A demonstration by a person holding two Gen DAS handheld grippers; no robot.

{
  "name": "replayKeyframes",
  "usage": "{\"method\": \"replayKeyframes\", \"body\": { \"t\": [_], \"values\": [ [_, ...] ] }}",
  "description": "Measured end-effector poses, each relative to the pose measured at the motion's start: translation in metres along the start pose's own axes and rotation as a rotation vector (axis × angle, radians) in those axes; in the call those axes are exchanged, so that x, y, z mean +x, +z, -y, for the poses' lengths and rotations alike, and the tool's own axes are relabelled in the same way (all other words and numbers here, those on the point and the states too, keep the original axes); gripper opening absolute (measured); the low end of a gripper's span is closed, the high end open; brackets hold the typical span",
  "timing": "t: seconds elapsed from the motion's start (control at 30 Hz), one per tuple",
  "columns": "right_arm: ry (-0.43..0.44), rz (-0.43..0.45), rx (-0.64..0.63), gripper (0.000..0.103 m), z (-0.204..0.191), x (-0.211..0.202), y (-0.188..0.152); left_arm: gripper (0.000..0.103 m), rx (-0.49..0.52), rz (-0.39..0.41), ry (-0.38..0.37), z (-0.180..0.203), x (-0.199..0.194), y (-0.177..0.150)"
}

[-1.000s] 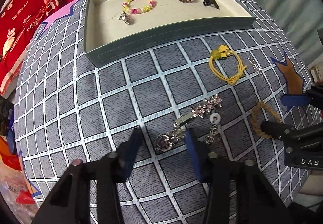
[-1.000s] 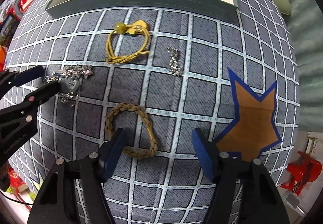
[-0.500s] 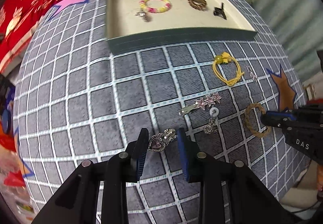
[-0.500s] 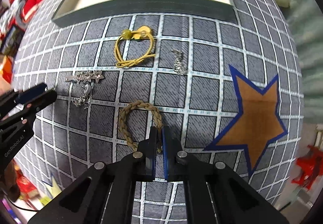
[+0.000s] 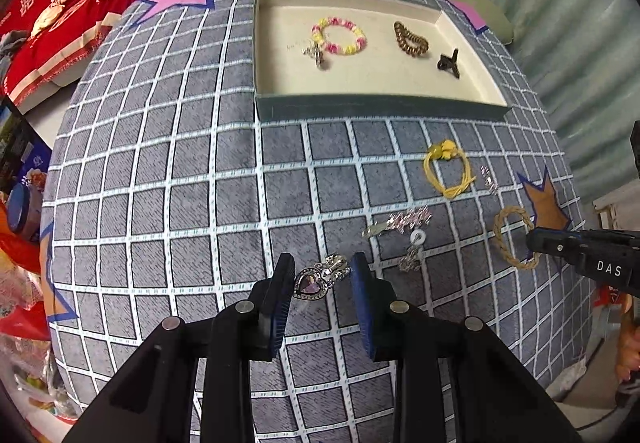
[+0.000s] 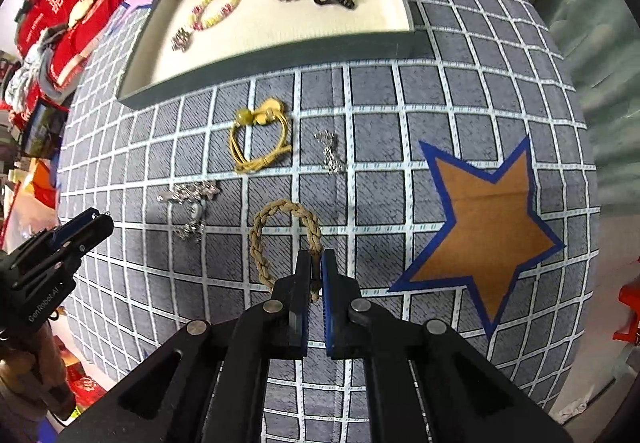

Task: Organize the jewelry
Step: 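Carry heart pendant into tray with left tool while right tool carries braided bracelet there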

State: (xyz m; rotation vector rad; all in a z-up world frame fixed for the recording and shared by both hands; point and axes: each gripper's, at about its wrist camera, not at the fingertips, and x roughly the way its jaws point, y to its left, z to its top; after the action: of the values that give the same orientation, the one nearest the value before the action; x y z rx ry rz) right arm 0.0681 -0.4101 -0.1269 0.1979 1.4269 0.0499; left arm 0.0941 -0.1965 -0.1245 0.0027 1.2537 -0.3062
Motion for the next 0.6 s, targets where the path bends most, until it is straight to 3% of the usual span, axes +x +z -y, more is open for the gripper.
{"method": "replayKeyframes", "body": {
  "t": [0.33, 0.6],
  "values": [
    [0.047, 0.048, 0.005, 0.005, 0.039, -0.029, 0.033, 0.039, -0.007, 0.063, 0.01, 0.009, -0.019, 0.029],
    [0.071, 0.096, 0.001, 0.005, 0.038, -0.051, 0.059, 0.039, -0.021, 0.108, 0.017, 0.013, -0.03, 0.053]
  ]
}}
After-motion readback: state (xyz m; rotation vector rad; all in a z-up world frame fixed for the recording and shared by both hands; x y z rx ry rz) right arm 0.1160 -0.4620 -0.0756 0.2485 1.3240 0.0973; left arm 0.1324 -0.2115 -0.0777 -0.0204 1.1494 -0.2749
